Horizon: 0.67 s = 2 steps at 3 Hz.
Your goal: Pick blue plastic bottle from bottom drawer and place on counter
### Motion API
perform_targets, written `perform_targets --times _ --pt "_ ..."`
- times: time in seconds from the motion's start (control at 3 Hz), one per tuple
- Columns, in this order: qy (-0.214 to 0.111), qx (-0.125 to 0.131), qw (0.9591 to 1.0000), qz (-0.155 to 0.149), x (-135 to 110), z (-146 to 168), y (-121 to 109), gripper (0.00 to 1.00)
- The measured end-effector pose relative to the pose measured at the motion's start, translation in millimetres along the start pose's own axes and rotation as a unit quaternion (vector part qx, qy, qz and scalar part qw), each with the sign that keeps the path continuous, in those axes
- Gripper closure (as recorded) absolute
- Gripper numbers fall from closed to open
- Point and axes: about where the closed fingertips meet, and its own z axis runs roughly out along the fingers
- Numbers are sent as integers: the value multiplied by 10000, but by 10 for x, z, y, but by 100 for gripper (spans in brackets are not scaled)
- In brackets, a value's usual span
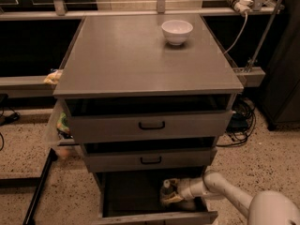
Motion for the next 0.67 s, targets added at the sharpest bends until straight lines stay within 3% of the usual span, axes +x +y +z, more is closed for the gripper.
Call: perform_targets --times 0.33,0.67 --pt "0 0 10000 0 0 -1 1 74" --pt "-29 4 10000 83 -57 -192 126 97"
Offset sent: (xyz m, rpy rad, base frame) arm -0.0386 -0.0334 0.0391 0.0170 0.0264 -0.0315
